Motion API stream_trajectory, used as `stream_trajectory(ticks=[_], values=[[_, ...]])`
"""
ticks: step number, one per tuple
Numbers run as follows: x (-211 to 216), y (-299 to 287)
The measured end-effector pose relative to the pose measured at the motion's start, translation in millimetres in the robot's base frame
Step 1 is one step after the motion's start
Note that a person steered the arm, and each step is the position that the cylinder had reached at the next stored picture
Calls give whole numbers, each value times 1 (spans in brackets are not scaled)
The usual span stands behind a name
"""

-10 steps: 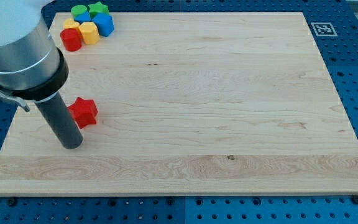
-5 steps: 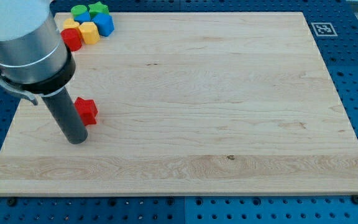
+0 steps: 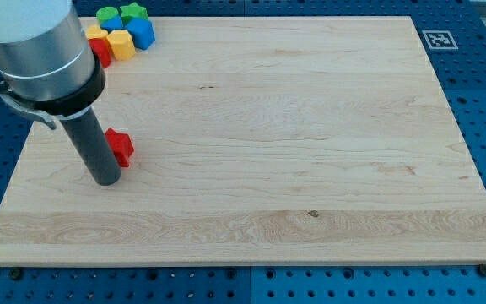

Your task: Slide the red star closer to the group of the blocks

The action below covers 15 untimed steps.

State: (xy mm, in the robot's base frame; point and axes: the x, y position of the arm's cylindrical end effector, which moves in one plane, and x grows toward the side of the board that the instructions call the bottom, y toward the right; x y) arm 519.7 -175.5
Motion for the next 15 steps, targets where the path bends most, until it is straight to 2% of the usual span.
stream_trajectory(ticks=[15], values=[[-105,-10]])
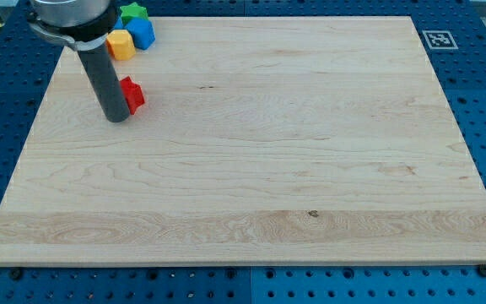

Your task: Slide the red star closer to the group of the blocks

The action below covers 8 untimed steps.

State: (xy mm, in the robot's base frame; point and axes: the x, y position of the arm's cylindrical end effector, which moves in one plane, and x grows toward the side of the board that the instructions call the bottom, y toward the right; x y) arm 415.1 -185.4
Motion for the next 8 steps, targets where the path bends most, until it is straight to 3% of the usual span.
stream_trajectory(ticks=[2,5,8], values=[[-7,-4],[-6,43],[-4,18]])
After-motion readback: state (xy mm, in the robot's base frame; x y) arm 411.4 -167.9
